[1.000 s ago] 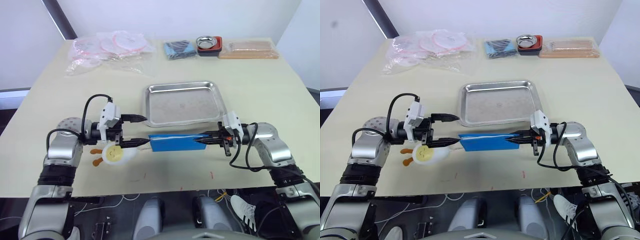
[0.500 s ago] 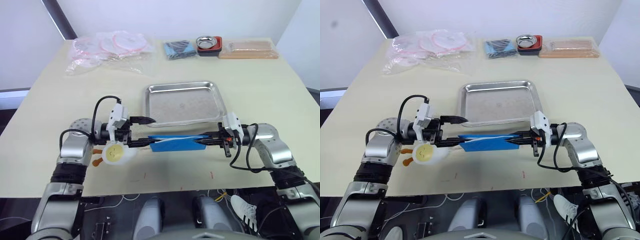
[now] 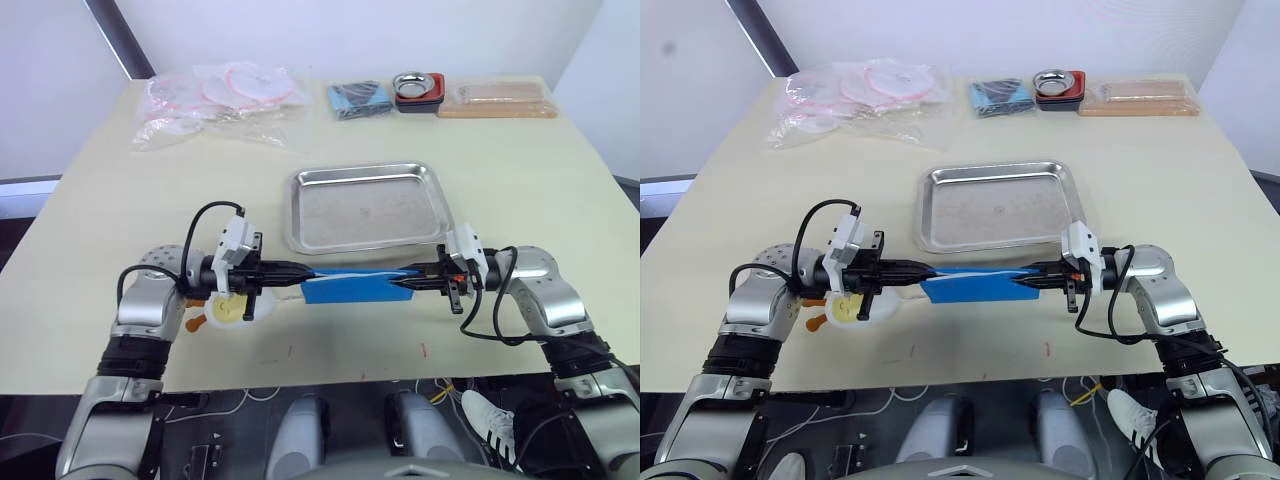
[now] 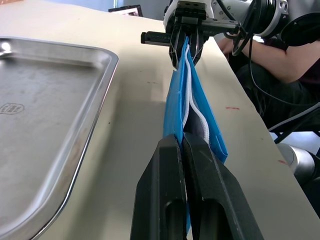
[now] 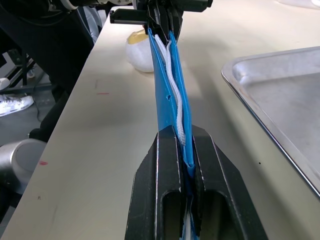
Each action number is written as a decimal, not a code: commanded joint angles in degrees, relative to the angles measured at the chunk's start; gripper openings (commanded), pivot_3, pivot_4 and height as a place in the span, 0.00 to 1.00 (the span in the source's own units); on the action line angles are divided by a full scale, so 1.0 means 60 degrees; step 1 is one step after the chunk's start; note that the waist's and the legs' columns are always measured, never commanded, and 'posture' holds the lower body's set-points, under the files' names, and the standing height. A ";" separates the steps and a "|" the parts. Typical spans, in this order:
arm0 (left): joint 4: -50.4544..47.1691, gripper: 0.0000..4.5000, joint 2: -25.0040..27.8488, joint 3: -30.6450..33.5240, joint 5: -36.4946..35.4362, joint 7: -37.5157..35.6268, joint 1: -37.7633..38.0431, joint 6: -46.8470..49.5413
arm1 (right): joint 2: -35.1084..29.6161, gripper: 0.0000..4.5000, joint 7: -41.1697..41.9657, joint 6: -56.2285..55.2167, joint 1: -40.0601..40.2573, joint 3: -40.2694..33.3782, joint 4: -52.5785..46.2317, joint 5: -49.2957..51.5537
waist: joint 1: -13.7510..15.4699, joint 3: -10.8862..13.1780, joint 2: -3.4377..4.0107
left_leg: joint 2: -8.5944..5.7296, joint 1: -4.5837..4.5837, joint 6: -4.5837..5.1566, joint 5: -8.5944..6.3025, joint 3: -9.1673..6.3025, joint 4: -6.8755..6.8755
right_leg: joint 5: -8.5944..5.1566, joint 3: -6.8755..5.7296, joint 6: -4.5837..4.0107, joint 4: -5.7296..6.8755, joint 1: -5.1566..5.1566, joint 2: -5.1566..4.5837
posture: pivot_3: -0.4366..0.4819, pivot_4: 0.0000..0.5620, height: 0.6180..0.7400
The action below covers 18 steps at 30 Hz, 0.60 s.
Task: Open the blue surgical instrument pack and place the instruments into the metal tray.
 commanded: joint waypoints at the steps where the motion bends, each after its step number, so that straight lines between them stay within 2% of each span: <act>1: -0.0229 0.01 0.0050 0.0015 -0.0030 -0.0003 0.0065 -0.0008 | -0.0066 0.00 -0.0020 0.0235 -0.0069 -0.0268 -0.0328 0.0350 | 0.0000 0.0000 0.0000 | 0.0000 0.0000 0.0000 0.0000 0.0000 0.0000 | 0.0000 0.0000 0.0000 0.0000 0.0000 0.0000 | 0.48 0.27 1.00; 2: -0.0240 0.01 0.0049 0.0001 -0.0019 0.0007 0.0067 -0.0006 | -0.0086 0.00 -0.0065 0.0442 -0.0089 -0.0328 -0.0384 0.0454 | 0.0000 0.0000 0.0000 | 0.0000 0.0000 0.0000 0.0000 0.0000 0.0000 | 0.0000 0.0000 0.0000 0.0000 0.0001 0.0000 | 0.48 0.27 1.00; 5: -0.0216 0.00 -0.0083 0.0106 -0.0146 0.0251 0.0002 0.0194 | -0.0249 0.24 -0.0099 0.0959 -0.0111 -0.0517 -0.0654 0.0761 | 0.0002 0.0000 0.0000 | 0.0000 0.0000 0.0000 0.0000 0.0000 0.0000 | 0.0000 0.0000 0.0000 0.0000 0.0000 0.0000 | 0.48 0.27 1.00; 8: 0.0017 0.00 -0.0086 0.0049 0.0042 0.0405 -0.0110 0.0139 | -0.0241 0.51 -0.0343 0.1152 -0.0046 -0.0780 -0.0980 0.1050 | 0.0021 0.0000 0.0000 | -0.0001 -0.0001 0.0000 0.0000 -0.0002 0.0000 | 0.0000 0.0001 0.0000 0.0000 0.0001 -0.0002 | 0.48 0.27 1.00; 12: 0.0304 0.00 -0.0118 -0.0147 0.0313 0.0358 -0.0234 -0.0042 | -0.0539 0.98 -0.0719 0.2401 0.0184 -0.1179 -0.1923 0.1864 | 0.0029 0.0000 0.0000 | -0.0002 0.0000 0.0000 0.0000 -0.0004 0.0000 | 0.0000 -0.0002 0.0000 0.0001 0.0003 0.0000 | 0.48 0.27 1.00; 16: 0.0934 0.00 -0.0418 -0.0427 0.0615 0.0345 -0.0645 -0.0254 | -0.0395 1.00 -0.1339 0.2729 0.0077 -0.1524 -0.2482 0.2276 | 0.0034 -0.0001 0.0000 | -0.0002 0.0000 0.0000 0.0000 -0.0003 0.0000 | 0.0000 0.0000 0.0000 0.0000 0.0003 -0.0001 | 0.48 0.27 1.00; 18: 0.1323 0.00 -0.0577 -0.0521 0.0753 0.0343 -0.0952 -0.0415 | -0.0103 0.88 -0.1790 0.3026 -0.0038 -0.1427 -0.2472 0.2289 | 0.0041 -0.0001 0.0001 | -0.0002 0.0001 0.0000 0.0000 -0.0001 0.0000 | 0.0000 0.0001 0.0001 0.0000 0.0003 -0.0001 | 0.48 0.27 1.00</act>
